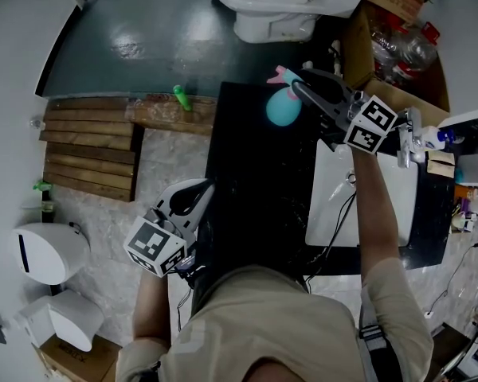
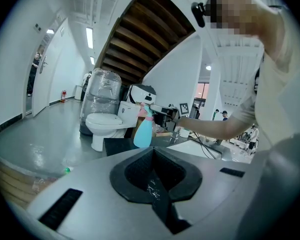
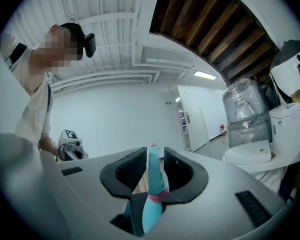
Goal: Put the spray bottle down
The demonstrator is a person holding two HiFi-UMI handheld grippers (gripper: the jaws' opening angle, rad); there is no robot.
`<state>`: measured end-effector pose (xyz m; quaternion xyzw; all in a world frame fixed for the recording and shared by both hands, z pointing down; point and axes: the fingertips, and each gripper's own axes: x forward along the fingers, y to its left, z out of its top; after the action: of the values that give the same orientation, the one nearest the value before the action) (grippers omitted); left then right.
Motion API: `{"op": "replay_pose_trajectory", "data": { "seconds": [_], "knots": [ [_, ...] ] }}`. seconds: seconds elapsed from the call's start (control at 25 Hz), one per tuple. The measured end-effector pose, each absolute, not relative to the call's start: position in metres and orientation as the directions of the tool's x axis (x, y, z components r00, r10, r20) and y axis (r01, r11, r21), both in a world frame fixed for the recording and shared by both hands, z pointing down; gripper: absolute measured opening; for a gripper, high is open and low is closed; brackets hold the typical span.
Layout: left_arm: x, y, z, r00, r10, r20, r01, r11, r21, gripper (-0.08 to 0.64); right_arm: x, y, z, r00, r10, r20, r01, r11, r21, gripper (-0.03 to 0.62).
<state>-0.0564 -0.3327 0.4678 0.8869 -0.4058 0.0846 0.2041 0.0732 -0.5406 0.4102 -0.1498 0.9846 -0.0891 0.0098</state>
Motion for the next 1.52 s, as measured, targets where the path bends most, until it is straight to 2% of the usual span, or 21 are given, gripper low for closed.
{"op": "replay_pose_trajectory", "data": {
  "seconds": [1.24, 1.36, 1.52],
  "knots": [
    [-0.066, -0.306, 0.452, 0.682, -0.678, 0.273, -0.731, -0.63, 0.263, 0.011, 0.101, -0.511, 0.367, -0.899, -0.439, 0.007, -0.437, 0.894, -0.093, 0.086],
    [-0.068, -0.301, 0.45, 0.686, -0.679, 0.262, -0.727, -0.636, 0.257, 0.011, 0.1, -0.499, 0.363, -0.904, -0.428, 0.011, -0.427, 0.899, -0.098, 0.05],
    [-0.07, -0.292, 0.447, 0.693, -0.675, 0.252, -0.721, -0.646, 0.25, 0.011, 0.096, -0.481, 0.36, -0.903, -0.427, 0.041, -0.429, 0.9, -0.074, 0.033]
  ]
}}
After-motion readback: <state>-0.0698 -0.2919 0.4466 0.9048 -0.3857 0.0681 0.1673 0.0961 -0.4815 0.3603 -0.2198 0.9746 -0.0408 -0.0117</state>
